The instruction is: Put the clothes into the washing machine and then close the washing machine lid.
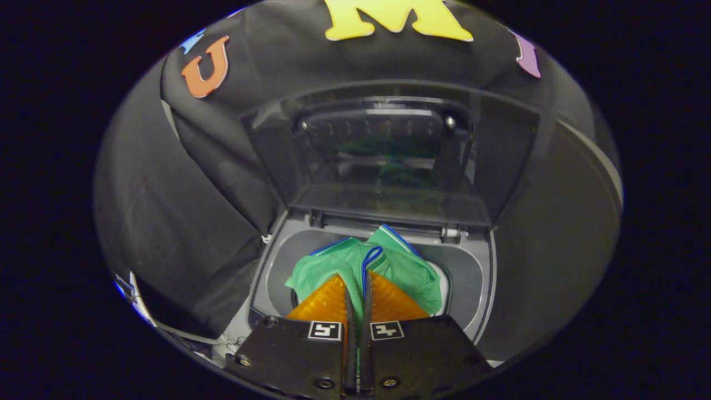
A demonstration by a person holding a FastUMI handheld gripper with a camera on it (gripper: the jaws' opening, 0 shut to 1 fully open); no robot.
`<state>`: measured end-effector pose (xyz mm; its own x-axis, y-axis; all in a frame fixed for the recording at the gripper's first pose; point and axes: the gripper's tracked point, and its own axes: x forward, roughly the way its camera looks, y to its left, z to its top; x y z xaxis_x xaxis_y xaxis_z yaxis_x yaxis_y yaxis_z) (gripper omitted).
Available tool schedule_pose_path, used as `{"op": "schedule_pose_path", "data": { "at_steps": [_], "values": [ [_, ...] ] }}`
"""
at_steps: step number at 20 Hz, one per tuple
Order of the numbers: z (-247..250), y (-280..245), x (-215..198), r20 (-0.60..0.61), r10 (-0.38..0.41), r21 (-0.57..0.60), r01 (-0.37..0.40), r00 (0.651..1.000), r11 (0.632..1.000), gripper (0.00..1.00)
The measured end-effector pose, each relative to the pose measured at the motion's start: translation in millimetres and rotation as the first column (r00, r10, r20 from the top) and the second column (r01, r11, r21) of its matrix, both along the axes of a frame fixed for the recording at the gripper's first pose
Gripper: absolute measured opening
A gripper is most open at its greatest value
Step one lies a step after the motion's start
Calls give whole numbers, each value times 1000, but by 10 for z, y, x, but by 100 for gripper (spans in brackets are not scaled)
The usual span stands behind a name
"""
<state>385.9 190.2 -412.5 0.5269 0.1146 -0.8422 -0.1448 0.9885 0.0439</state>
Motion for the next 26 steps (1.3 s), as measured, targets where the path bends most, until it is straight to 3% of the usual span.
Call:
{"op": "schedule_pose_path", "data": {
  "at_steps": [9,17,20,24,26],
  "values": [
    [-363,6,3,-140,-94,-50,88,986,995,6],
    [-363,7,15,-141,-85,-52,78,986,996,6],
    [-364,56,10,-129,-39,-3,39,991,999,9],
    [-303,5,19,-95,31,-69,-38,995,997,100],
    [-195,47,18,-65,73,-80,-78,995,994,100]
  ]
}}
